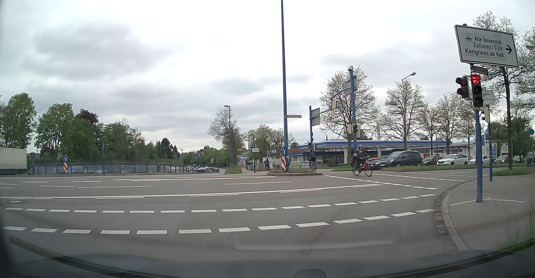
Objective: Follow the waypoints while adhering to traffic rules and regulations
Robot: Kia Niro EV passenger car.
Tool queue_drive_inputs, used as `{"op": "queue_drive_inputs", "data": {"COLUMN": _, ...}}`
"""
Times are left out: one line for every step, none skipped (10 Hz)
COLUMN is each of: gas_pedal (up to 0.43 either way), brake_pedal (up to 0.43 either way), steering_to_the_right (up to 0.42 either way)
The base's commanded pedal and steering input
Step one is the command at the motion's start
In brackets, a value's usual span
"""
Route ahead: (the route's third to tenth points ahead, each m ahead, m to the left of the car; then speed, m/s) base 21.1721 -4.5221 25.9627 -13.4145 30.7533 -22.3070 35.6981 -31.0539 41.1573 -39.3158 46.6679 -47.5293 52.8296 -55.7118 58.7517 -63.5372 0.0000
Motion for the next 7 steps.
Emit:
{"op": "queue_drive_inputs", "data": {"gas_pedal": 0.0, "brake_pedal": 0.244, "steering_to_the_right": 0.033}}
{"op": "queue_drive_inputs", "data": {"gas_pedal": 0.0, "brake_pedal": 0.244, "steering_to_the_right": 0.033}}
{"op": "queue_drive_inputs", "data": {"gas_pedal": 0.0, "brake_pedal": 0.244, "steering_to_the_right": 0.033}}
{"op": "queue_drive_inputs", "data": {"gas_pedal": 0.0, "brake_pedal": 0.244, "steering_to_the_right": 0.033}}
{"op": "queue_drive_inputs", "data": {"gas_pedal": 0.0, "brake_pedal": 0.244, "steering_to_the_right": 0.033}}
{"op": "queue_drive_inputs", "data": {"gas_pedal": 0.0, "brake_pedal": 0.244, "steering_to_the_right": 0.033}}
{"op": "queue_drive_inputs", "data": {"gas_pedal": 0.0, "brake_pedal": 0.244, "steering_to_the_right": 0.033}}
